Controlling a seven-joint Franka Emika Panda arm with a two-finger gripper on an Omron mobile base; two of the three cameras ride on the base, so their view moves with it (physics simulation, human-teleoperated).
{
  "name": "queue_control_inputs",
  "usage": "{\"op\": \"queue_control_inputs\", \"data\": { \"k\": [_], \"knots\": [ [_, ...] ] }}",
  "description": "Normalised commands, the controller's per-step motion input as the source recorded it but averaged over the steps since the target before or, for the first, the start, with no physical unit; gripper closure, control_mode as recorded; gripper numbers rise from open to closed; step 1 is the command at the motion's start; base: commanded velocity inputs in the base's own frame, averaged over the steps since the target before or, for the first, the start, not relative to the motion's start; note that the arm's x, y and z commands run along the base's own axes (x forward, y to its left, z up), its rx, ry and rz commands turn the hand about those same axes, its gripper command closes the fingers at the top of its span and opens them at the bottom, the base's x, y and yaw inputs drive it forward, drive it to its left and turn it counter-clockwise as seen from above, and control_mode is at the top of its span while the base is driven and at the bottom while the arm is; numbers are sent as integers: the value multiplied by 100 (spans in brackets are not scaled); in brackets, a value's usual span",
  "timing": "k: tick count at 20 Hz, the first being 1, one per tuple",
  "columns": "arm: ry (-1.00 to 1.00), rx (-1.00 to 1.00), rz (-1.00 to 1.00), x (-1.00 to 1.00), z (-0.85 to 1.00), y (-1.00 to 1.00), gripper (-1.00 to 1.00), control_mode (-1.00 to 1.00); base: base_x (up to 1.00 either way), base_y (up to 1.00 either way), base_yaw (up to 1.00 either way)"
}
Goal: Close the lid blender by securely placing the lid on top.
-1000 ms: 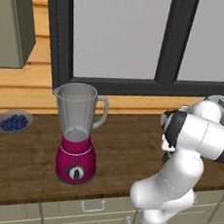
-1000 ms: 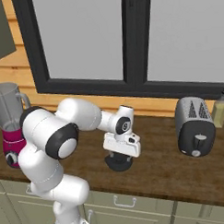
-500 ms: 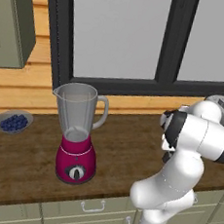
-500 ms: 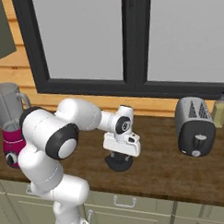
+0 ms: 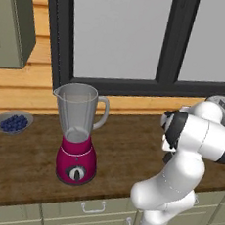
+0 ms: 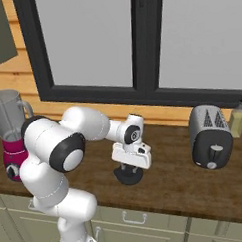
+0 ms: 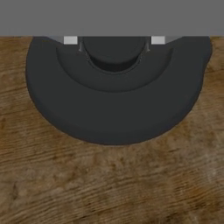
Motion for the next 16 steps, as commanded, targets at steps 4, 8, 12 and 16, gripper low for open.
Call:
{"op": "queue_control_inputs", "data": {
  "k": [4, 8, 12, 16],
  "knots": [
    [-6, 0, 0, -9, 34, 0, 100, -100, 0, 0, 0],
    [-23, 0, -4, -16, 91, 11, 100, -100, 0, 0, 0],
    [-28, -5, -6, -1, 100, 32, 100, -100, 0, 0, 0],
    [-30, -6, -3, -2, 100, 52, 100, -100, 0, 0, 0]
  ]
}}
